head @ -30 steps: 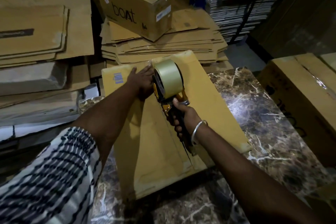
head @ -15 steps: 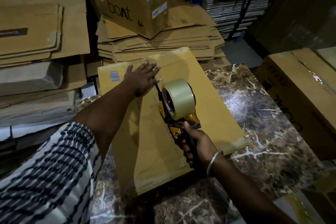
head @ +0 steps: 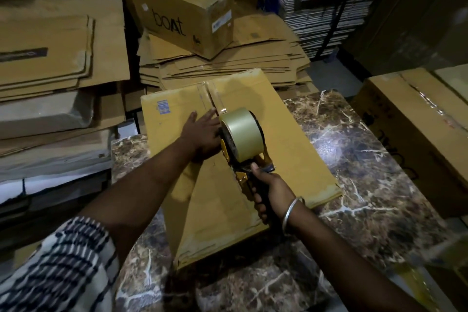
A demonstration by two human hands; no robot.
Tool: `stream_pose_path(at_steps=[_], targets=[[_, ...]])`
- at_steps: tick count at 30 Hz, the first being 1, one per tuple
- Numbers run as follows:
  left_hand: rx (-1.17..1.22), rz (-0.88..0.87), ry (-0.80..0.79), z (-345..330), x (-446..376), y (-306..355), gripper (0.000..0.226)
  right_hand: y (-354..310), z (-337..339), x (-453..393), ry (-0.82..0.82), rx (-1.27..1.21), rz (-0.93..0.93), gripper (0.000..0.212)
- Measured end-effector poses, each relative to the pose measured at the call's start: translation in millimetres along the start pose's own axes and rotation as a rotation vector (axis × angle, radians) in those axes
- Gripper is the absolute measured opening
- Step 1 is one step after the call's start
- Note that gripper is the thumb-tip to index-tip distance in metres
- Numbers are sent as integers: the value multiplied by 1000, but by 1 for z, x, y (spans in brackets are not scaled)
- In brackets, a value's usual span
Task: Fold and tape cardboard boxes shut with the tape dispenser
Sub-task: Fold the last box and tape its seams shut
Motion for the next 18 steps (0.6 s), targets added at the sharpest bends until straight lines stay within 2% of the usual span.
stream_pose_path(at_steps=[3, 10, 14, 18], targets=[[-50, 4, -15, 1, 2, 0, 57, 0, 1, 5, 7, -14, -5, 61], [-66, -18, 27, 7, 6, 4, 62, 36, 29, 38, -13, -15, 44, 65], [-88, 17, 27, 9, 7, 10, 62, 40, 37, 44, 114, 62, 83, 65], [-42, 75, 95, 15, 18, 24, 67, 38, 31, 46, 133, 114, 137, 81]])
Point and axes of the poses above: each hand's wrist, its own x-axis away from the middle knuckle, its own z-axis out of the back of the hand, y = z × x, the point moved 9 cm from there along -x, towards the middle knuckle, and after that the axes turned 11 degrees about y, right-handed, at the moved point
